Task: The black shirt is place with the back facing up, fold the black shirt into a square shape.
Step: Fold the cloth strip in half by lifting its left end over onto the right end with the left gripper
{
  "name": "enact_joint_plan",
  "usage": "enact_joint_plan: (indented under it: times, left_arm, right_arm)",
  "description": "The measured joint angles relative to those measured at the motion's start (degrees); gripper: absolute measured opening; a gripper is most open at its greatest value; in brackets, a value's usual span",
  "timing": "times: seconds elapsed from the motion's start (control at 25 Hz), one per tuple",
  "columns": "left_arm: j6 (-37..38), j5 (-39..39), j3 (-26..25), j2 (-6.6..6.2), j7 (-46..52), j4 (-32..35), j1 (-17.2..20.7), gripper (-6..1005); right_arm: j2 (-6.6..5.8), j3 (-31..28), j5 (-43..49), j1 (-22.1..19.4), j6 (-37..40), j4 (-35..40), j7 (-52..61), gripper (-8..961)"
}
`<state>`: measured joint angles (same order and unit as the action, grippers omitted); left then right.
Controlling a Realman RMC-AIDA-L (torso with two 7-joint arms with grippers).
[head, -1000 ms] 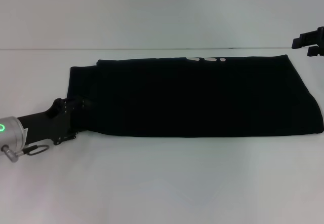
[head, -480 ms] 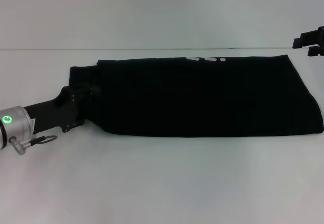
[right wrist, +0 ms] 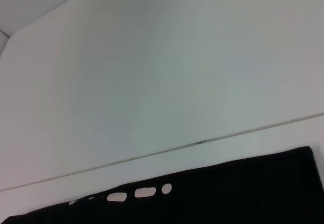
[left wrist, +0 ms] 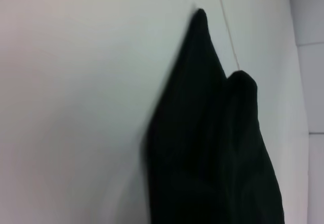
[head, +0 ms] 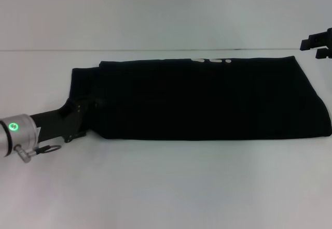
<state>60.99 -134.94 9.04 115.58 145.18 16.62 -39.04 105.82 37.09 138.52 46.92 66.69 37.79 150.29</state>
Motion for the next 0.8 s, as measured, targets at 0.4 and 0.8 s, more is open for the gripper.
enact_joint_plan:
  times: [0.4,0.8]
  left_arm:
    - [-0.1,-0.1,3.7,-0.19,-1.0,0.2,-0.8,533]
    - [0.9,0.1,4.0,-0.14,-2.8,0.9,-0.8,278]
  right_arm:
    - [-0.32,-0.4,-1.8,-0.7,0.8,0.8,-2.2,572]
    - [2.91,-13.2,-34.2,-11.7,13.7,0.8,-36.1,573]
